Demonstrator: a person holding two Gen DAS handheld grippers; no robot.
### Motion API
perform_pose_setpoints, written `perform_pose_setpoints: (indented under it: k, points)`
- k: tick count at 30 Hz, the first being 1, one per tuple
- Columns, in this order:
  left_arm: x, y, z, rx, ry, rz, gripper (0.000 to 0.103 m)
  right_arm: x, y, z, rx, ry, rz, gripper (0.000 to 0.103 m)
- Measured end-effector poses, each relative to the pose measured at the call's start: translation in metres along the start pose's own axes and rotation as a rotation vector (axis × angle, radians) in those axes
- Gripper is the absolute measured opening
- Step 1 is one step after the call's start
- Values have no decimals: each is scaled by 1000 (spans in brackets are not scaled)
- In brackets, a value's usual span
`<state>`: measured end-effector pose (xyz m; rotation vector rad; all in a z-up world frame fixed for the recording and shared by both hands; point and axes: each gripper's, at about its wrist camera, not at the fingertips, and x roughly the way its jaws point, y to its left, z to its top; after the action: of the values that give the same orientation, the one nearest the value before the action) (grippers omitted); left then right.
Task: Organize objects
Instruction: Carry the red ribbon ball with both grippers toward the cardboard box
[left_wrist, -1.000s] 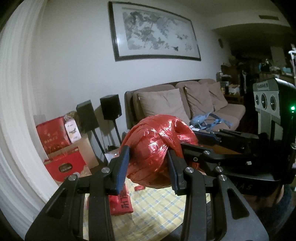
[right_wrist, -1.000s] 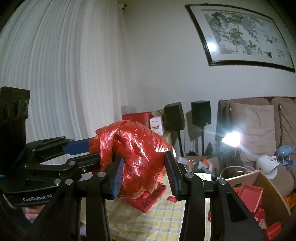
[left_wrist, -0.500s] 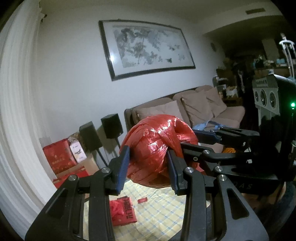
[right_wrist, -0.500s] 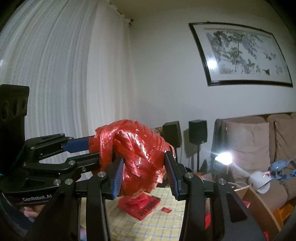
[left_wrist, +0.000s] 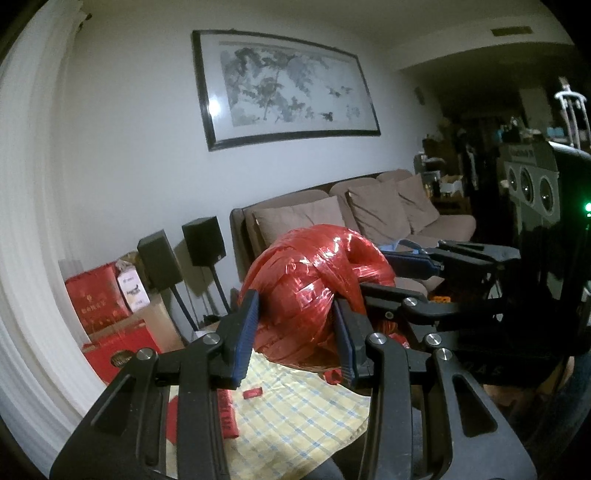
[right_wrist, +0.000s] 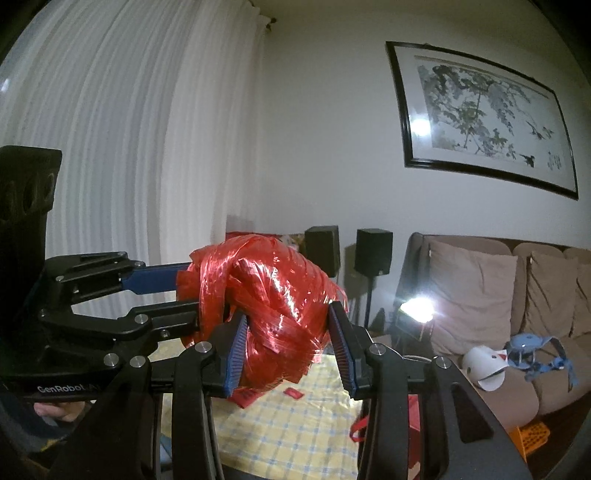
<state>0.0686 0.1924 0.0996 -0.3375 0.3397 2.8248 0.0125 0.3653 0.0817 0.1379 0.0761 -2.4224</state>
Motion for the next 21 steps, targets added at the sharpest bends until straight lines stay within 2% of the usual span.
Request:
perform_pose_setpoints:
  k: [9,15,21]
  points:
    - [14,-14,-8,11,-9,45,36,7,-23,-19,15,-28,38,42]
    - [21,-23,-8,49,17,87,36,14,-33,-26,15,-32,70,42]
    - [26,-22,-8,8,30,79,35,16,-39,-27,43,-20,79,42]
